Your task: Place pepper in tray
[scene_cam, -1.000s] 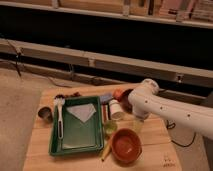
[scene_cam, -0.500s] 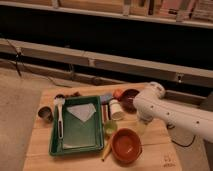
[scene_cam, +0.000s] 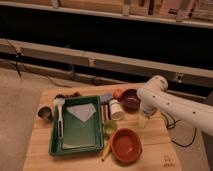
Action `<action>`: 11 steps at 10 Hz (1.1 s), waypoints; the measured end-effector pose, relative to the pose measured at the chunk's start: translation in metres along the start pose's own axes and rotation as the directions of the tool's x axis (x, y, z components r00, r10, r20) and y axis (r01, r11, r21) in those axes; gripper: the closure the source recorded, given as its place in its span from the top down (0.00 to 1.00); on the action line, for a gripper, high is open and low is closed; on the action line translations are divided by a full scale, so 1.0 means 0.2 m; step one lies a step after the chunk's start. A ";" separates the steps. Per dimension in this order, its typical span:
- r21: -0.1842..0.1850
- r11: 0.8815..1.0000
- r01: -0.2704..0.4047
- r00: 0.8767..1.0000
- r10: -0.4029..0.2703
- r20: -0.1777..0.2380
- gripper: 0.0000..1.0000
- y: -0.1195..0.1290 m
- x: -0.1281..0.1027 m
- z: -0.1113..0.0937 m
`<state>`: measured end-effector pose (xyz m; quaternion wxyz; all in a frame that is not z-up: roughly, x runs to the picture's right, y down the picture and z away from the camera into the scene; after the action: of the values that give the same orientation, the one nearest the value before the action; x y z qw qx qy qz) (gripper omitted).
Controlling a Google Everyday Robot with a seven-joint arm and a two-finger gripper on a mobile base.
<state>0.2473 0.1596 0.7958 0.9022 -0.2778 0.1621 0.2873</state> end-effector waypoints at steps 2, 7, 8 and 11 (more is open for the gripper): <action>-0.027 1.000 -0.005 1.000 0.005 -0.014 0.80 0.00 -0.03 0.05; -0.065 0.998 -0.016 0.999 0.013 -0.049 0.80 0.03 -0.07 0.13; -0.065 0.998 -0.013 0.998 0.010 -0.056 0.80 0.05 -0.09 0.14; -0.063 0.998 -0.004 0.997 -0.001 -0.073 0.80 0.07 -0.14 0.16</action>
<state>0.2202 0.1763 0.8284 0.8862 -0.3165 0.1860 0.2827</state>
